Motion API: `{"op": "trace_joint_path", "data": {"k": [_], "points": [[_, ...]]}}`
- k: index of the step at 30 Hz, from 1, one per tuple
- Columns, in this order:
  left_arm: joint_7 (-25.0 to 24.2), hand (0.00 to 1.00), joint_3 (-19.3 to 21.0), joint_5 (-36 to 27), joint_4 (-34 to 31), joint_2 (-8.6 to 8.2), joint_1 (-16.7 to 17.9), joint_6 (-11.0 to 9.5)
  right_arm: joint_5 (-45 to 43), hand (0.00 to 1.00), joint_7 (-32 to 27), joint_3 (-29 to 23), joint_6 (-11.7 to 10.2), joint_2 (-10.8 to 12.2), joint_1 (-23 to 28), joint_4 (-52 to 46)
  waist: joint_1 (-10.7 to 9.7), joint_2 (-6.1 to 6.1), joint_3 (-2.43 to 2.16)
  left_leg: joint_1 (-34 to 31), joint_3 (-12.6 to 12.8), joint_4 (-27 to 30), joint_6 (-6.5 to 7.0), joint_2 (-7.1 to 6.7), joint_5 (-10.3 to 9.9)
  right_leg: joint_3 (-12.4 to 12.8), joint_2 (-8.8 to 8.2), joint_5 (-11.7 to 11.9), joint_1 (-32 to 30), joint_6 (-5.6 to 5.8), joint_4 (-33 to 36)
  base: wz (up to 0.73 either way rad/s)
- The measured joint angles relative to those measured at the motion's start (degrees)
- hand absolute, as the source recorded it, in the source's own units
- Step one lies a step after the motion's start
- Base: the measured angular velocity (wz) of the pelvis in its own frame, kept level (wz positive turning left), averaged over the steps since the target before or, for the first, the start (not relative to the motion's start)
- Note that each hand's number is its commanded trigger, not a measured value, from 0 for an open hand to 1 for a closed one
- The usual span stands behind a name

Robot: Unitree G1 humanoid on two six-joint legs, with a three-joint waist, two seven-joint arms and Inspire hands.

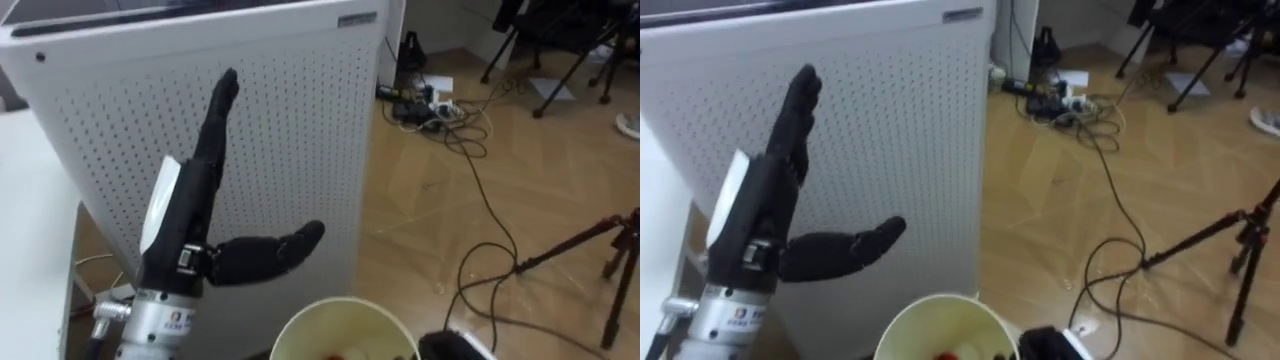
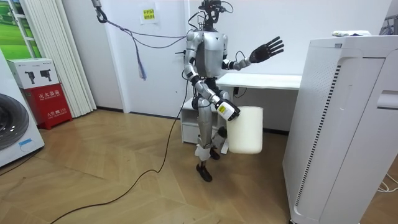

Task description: Pick garbage

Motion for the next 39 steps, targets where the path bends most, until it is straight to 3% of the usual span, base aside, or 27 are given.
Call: {"op": "trace_joint_path", "data": {"k": [2, 3, 4, 5, 7, 8, 9, 11, 12, 14, 15, 16, 17, 19, 20, 22, 24, 25, 26, 27, 28, 31, 34, 39], "points": [[0.6, 0.0, 0.2, -0.5, 0.1, -0.09, 0.3, -0.1, 0.0, 1.0, -0.7, 0.0, 0.2, -0.6, 0.5, 0.1, 1.8, 0.14, -0.11, -4.0, -1.3, -9.5, -1.37, -1.59, 2.4, 1.5, -0.44, -1.4, 0.0, 0.38, 1.5, -0.47], [0.7, 0.0, 0.4, -0.6, 0.1, -0.11, 0.3, -0.2, 0.1, 1.0, -0.6, 0.1, 0.2, -0.9, 0.8, 0.5, 3.0, 0.36, -0.25, -5.5, -2.9, -17.3, -1.56, -1.43, 6.7, 1.9, -0.64, -3.1, -0.1, 0.71, 3.5, -0.44], [0.7, 0.0, 0.7, -0.6, 0.2, -0.15, 0.5, -0.5, 0.1, 1.0, -0.4, 0.1, 0.3, -0.7, 1.2, 0.8, 3.2, 0.45, -0.66, -6.4, -3.2, -21.2, -1.34, -1.55, 11.6, 1.8, -1.69, -5.8, -0.5, 1.67, 6.6, -0.27], [0.7, 0.0, 0.8, -0.5, 0.1, -0.3, 1.1, -0.9, 0.1, 1.0, -0.2, 0.2, 0.4, -0.5, 1.9, 0.8, 3.1, -0.31, -1.63, -6.1, -3.2, -21.4, -0.51, -2.63, 14.8, 1.8, -2.75, -8.0, -1.3, 3.48, 9.1, 0.0], [0.7, 0.0, 0.9, -0.6, 0.1, -0.39, 2.1, -0.9, 0.1, 1.0, 0.0, 0.1, 0.3, -0.7, 2.2, 0.9, 3.3, -1.17, -1.98, -5.7, -2.8, -19.9, 0.86, -4.04, 16.1, 2.6, -3.77, -9.2, -0.7, 4.75, 9.3, -0.19], [0.7, 0.0, 1.0, -0.6, 0.2, -0.1, 2.6, -0.9, 0.1, 1.0, 0.0, 0.1, 0.3, -0.9, 2.1, 0.9, 3.7, -1.18, -1.84, -5.4, -2.6, -17.8, 2.69, -4.72, 15.9, 2.8, -4.63, -9.5, 0.5, 5.44, 8.8, -0.32], [0.7, 0.0, 1.1, -0.6, 0.2, 0.15, 2.7, -0.9, 0.1, 1.0, 0.0, 0.1, 0.3, -0.9, 2.2, 0.9, 3.6, -1.32, -1.75, -5.4, -2.6, -16.7, 3.18, -5.15, 15.1, 2.7, -5.08, -9.8, 1.2, 5.91, 8.5, -0.16], [0.8, 0.0, 1.4, -0.6, 0.1, 0.52, 2.6, -1.2, 0.1, 1.0, -0.3, 0.2, 0.3, -0.9, 2.2, 0.9, 3.7, -1.17, -1.51, -5.5, -2.1, -11.8, 3.92, -6.06, 10.3, 2.8, -6.65, -10.9, 3.4, 7.13, 8.0, -0.12], [1.0, 0.0, 1.4, -0.5, 0.1, 0.74, 2.6, -1.3, 0.2, 1.0, -0.5, 0.2, 0.3, -0.8, 2.1, 0.9, 3.7, -1.19, -1.44, -5.4, -2.1, -11.0, 4.18, -6.43, 9.3, 2.6, -7.12, -11.3, 3.9, 7.45, 8.1, -0.14], [1.6, 0.0, 1.3, -0.1, 0.2, 1.02, 2.2, -1.4, 0.1, 1.0, -0.4, 0.2, 0.3, -0.9, 1.7, 0.3, 3.2, -1.58, -1.11, -5.0, -1.3, -7.8, 5.17, -8.15, 5.3, 2.2, -9.56, -12.9, 4.7, 8.83, 12.1, 0.03], [1.8, 0.0, 1.2, 0.0, 0.1, 1.0, 2.1, -1.4, 0.1, 1.0, -0.5, 0.2, 0.3, -0.9, 1.6, 0.3, 3.0, -1.55, -1.08, -4.8, -1.1, -7.3, 5.55, -8.48, 4.5, 2.3, -10.21, -12.9, 3.9, 8.81, 14.8, 0.1], [1.9, 0.0, 0.5, 0.7, 0.0, 1.47, 2.6, -2.6, 0.1, 1.0, -0.5, 0.2, 0.3, -0.8, 1.5, 0.3, 2.9, -2.05, -0.77, -3.7, -0.8, -6.7, 6.18, -9.62, 3.5, 2.8, -11.97, -12.2, 2.1, 8.7, 21.1, 0.17], [1.9, 0.0, -0.1, 1.1, -0.1, 1.66, 3.1, -3.4, 0.1, 1.0, -0.6, 0.2, 0.3, -0.9, 1.5, 0.3, 2.7, -2.25, -0.51, -3.1, -0.7, -6.4, 6.56, -10.04, 3.0, 3.4, -12.62, -11.2, 1.0, 8.61, 24.5, 0.24], [2.4, 0.0, -0.3, 4.1, -1.3, 2.08, 4.7, -5.1, -0.4, 1.0, -1.4, 0.0, 0.3, -0.6, 1.4, 0.2, 3.9, -1.66, -0.34, -1.4, -0.9, -5.9, 7.36, -10.08, 1.0, 4.7, -13.43, -4.0, -3.3, 7.72, 34.5, 0.13], [3.6, 0.0, 0.5, 5.0, -2.1, 2.46, 4.6, -5.1, -0.9, 1.0, -1.7, 0.1, 0.3, -0.3, 1.3, -0.3, 3.9, -0.84, -0.25, -0.6, -1.8, -6.1, 7.55, -9.53, 0.5, 4.6, -12.65, -2.9, -4.4, 7.85, 35.7, 0.0], [5.9, 0.0, 2.4, 5.0, -2.2, 2.71, 3.8, -5.7, -1.0, 1.0, -1.4, 0.3, 0.1, -0.4, 1.0, -1.8, 3.9, 0.54, 0.17, 0.2, -1.9, -6.4, 7.72, -8.26, -0.1, 4.6, -10.64, -6.0, -7.7, 7.76, 33.5, -0.06], [7.0, 0.0, 3.5, 5.0, -2.2, 2.66, 3.3, -5.9, -1.0, 1.0, -0.9, 0.4, -0.2, -0.2, 1.0, -2.2, 3.6, 0.95, 0.25, 1.6, -2.0, -7.6, 7.32, -7.81, 0.1, 4.1, -8.77, -6.9, -9.6, 7.53, 25.5, -0.05], [7.0, 0.0, 3.9, 5.1, -2.4, 2.79, 3.3, -6.0, -1.1, 1.0, -0.9, 0.5, -0.2, 0.2, 1.2, -2.2, 3.2, 0.74, 0.13, 2.2, -2.0, -8.3, 7.14, -7.83, 0.1, 3.0, -7.88, -5.8, -9.7, 7.41, 18.2, 0.0], [7.0, 0.0, 4.1, 5.1, -2.6, 2.77, 3.3, -6.0, -1.2, 1.0, -0.9, 0.5, -0.2, 0.4, 1.4, -2.2, 3.1, 0.58, 0.1, 2.6, -2.0, -8.5, 6.96, -7.98, 0.1, 2.7, -7.27, -3.1, -9.6, 6.58, 14.7, 0.26], [7.0, 0.0, 4.0, 6.2, -2.7, 2.24, 3.5, -5.9, -2.1, 1.0, -0.9, 0.4, -0.2, 0.4, 2.3, -2.1, 1.8, 1.48, -0.75, 2.9, -3.7, -9.0, 6.52, -7.77, 0.1, 1.5, -6.27, -1.5, -8.3, 5.52, 12.1, 0.17], [7.4, 0.0, 4.1, 7.5, -3.6, 2.46, 3.4, -6.0, -2.7, 1.0, -0.6, 0.4, -0.2, 0.3, 2.3, -2.0, 2.1, 1.63, -1.05, 4.1, -3.9, -11.1, 5.8, -7.39, 0.8, 1.0, -5.23, -0.6, -7.4, 5.18, 9.3, 0.11], [9.9, 0.0, 4.2, 10.3, -5.4, 3.14, 3.4, -6.9, -2.7, 1.0, 0.5, 0.4, -0.2, 0.2, 2.3, -2.0, 2.2, 1.17, -0.9, 6.9, -4.4, -15.9, 4.79, -6.87, 2.5, 0.4, -3.94, 1.1, -4.8, 4.34, 4.4, -0.09], [10.8, 0.0, 4.6, 12.4, -7.8, 3.63, 3.4, -7.5, -2.5, 1.0, 1.1, 0.4, -0.2, 0.0, 2.3, -2.1, 2.3, 1.09, -0.99, 8.3, -4.3, -17.9, 4.16, -5.81, 2.8, 0.6, -2.38, 2.1, -2.7, 3.79, 0.9, -0.07], [12.0, 0.0, 6.8, 14.1, -10.2, 3.63, 3.4, -8.4, -2.7, 1.0, 1.7, 0.1, -0.2, -0.2, 2.2, -2.1, 2.4, 0.73, -1.05, 10.4, -4.3, -20.6, 3.3, -5.26, 3.3, 0.5, -1.53, 2.0, -0.9, 3.36, -1.1, -0.01]]}}
